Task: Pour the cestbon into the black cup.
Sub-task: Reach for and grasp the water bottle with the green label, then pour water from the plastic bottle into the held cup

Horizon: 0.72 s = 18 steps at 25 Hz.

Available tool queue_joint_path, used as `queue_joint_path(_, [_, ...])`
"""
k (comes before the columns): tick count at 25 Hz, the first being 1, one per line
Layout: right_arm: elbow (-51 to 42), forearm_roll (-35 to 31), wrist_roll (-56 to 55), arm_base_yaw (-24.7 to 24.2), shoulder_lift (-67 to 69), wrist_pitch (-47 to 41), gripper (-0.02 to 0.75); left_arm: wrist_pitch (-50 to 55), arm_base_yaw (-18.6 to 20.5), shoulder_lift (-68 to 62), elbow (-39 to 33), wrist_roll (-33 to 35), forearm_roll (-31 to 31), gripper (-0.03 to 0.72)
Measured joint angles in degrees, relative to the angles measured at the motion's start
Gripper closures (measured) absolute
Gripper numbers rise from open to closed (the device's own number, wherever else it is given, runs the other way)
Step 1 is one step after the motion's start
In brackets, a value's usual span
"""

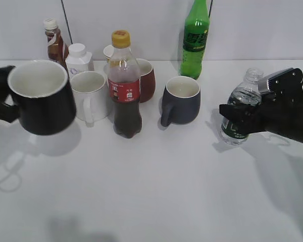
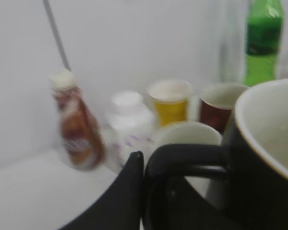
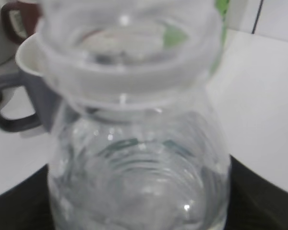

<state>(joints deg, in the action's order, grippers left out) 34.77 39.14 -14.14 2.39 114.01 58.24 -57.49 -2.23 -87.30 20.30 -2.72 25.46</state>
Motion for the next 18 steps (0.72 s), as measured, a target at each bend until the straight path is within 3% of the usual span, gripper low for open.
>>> queue_joint_path(5, [-0.2,0.49,1.53,3.75,-9.14,-11.16,0.237,7.69,-7.95,0.0,0.0,-4.72,-1.92,0.641])
queue_joint_path(8, [0.81,-3.31,6.17,9.77,-17.91,-22.1,0.237,11.47,-13.75,0.0,0.68,-5.98,-2.79,0.641])
queue_joint_path(12, [5.0,-6.66,13.47,18.66,-25.12,-35.98,0.237,24.08,-22.21,0.0,6.17,-6.25,-3.99,0.642])
queue_joint_path(18, [13.45,-7.18,21.43,27.86,-27.37,-51.61,0.237,35.85,-31.12,-0.05,15.67,-6.5,-6.21,0.643])
